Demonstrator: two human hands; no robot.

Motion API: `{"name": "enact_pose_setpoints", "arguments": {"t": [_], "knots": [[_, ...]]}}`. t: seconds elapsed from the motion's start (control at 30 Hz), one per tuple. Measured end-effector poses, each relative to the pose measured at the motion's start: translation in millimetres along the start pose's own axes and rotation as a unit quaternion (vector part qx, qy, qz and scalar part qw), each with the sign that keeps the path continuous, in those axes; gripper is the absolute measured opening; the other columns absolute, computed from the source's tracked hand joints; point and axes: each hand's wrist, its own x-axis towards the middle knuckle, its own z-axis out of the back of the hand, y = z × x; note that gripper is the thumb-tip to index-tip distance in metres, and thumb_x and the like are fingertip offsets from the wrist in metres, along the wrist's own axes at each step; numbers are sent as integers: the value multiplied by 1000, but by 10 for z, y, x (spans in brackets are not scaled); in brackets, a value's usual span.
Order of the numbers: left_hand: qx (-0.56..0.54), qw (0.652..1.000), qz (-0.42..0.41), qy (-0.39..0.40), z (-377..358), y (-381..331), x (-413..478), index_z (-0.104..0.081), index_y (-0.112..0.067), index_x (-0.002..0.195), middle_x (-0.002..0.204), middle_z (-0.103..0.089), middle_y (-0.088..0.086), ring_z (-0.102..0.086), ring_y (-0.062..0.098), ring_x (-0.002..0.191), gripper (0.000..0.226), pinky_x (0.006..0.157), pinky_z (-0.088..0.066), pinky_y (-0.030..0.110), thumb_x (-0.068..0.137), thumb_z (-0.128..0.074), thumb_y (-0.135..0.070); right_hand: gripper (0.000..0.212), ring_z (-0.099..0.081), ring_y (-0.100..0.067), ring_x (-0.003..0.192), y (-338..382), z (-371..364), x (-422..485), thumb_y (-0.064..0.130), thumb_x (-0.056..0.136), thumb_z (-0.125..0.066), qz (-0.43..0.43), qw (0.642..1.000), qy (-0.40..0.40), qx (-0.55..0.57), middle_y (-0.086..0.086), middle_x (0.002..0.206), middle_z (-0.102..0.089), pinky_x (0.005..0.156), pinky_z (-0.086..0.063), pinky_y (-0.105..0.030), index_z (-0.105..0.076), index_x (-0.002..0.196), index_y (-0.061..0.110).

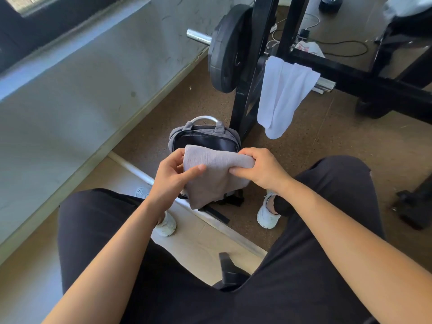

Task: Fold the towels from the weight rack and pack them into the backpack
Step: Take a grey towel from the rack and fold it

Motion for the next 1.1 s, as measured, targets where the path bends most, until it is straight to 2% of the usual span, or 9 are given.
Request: {"name": "enact_pose_setpoints", "arguments": {"t": [0.1,0.23,0.33,0.47,0.6,0.8,0.93,1.03,1.1], "knots": [[-22,999,19,29,-2,7,5,-65,-26,119,110,-75,4,-72,20,103,42,81,-60,34,81,-82,-18,21,-65,-14,96,10,31,-5,28,85,-80,-45,990,-2,132,-3,105,-67,79,-49,-24,-72,100,16],[-72,993,67,66,-13,14,15,-58,-26,130,117,-73,16,-71,34,108,61,88,-61,49,76,-86,-20,31,-72,-19,104,68,59,-47,17,90,-73,-119,939,33,322,-9,112,-76,89,-57,-30,-71,119,7],[-98,987,100,84,-26,22,17,-54,-22,138,122,-70,19,-70,34,108,66,85,-61,45,78,-81,-12,37,-70,-24,113,116,60,-48,24,91,-72,-187,899,40,395,-8,117,-75,100,-53,-41,-68,125,11],[-173,970,136,101,5,33,25,-53,-16,143,135,-65,18,-67,37,116,64,90,-57,46,83,-71,-8,31,-70,-24,111,199,125,-74,37,93,-67,-248,852,66,457,-5,113,-77,95,-53,-42,-71,118,21],[-246,947,171,119,-12,40,26,-56,-18,143,133,-66,18,-69,34,110,54,80,-61,41,90,-62,-12,36,-67,-26,116,204,138,-108,44,93,-62,-256,822,104,498,-5,117,-75,99,-52,-46,-66,123,25],[-229,956,153,104,-12,96,47,-53,-18,144,136,-64,16,-67,35,117,58,92,-57,46,88,-65,-10,37,-72,-25,107,215,55,-139,25,96,-62,-231,824,174,487,-12,120,-73,84,-59,-40,-62,131,13],[-160,973,156,54,8,123,60,-56,-20,139,134,-67,14,-66,36,122,62,100,-54,49,80,-74,-12,36,-69,-28,114,143,25,-81,10,96,-63,-197,859,143,451,-15,125,-70,88,-60,-35,-61,132,8],[-103,981,167,1,-50,125,46,-56,-22,135,129,-68,9,-68,31,118,68,99,-57,47,72,-82,-27,37,-70,-27,113,120,8,-69,12,94,-66,-204,859,124,453,-13,124,-72,88,-60,-37,-62,131,10],[-118,975,186,-7,-68,114,53,-52,-20,137,130,-68,13,-70,31,114,73,98,-58,47,73,-84,-29,37,-70,-28,112,113,11,-68,13,94,-66,-212,856,117,456,-13,123,-72,89,-59,-39,-62,131,12]]}}
